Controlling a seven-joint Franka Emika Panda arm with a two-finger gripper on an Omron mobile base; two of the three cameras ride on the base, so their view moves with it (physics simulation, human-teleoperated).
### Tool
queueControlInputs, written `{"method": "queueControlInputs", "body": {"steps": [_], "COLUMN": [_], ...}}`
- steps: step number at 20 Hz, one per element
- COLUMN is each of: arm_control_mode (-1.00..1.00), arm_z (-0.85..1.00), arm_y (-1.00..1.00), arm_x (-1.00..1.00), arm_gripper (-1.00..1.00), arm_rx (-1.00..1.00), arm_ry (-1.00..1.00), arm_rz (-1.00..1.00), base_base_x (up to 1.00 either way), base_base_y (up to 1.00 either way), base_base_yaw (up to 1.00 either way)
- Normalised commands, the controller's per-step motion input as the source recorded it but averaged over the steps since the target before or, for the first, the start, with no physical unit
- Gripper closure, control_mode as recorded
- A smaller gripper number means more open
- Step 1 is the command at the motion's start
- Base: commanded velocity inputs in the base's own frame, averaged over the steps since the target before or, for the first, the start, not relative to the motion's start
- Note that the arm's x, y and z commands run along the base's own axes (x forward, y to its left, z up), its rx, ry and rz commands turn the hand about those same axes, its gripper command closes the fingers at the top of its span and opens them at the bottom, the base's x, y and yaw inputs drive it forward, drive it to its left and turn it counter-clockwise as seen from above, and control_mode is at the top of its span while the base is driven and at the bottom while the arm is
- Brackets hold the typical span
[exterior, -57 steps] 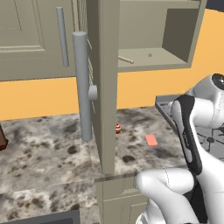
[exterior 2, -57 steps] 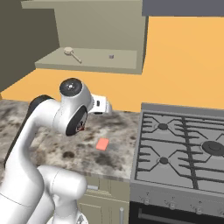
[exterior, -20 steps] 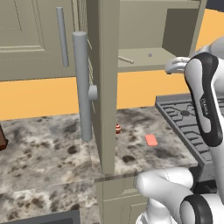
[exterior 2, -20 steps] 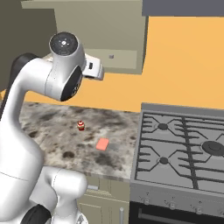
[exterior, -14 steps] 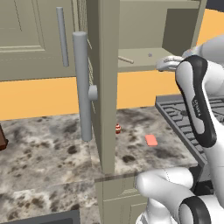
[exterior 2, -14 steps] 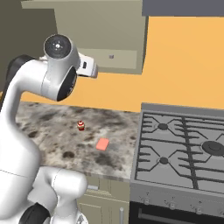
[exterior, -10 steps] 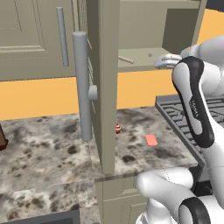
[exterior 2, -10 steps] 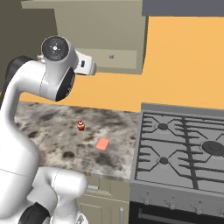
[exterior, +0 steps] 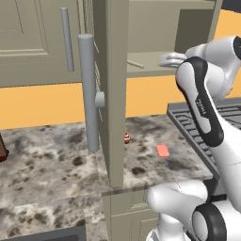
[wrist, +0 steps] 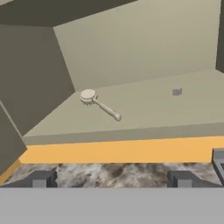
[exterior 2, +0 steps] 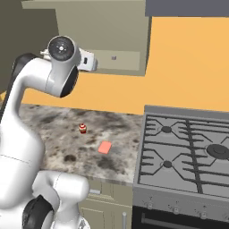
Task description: Pick the dish brush and bar soap from the cabinet and place them on the counter.
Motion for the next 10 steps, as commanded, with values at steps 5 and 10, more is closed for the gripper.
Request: {"method": "queueControlInputs", "body": {"steps": [5,10], "arm_control_mode": [-1.0,-1.0], "arm_z": [0.0,0.0], "arm_y": [0.17,0.11], "arm_x": [0.44,0.28], "arm_gripper": [-1.0,-1.0], "arm_rx": [-0.01,-0.02], "arm_ry": [0.02,-0.02], "arm_rz": [0.06,0.03], "base_base_x": [0.0,0.0], "base_base_y": [0.0,0.0], "base_base_yaw": [0.0,0.0]}}
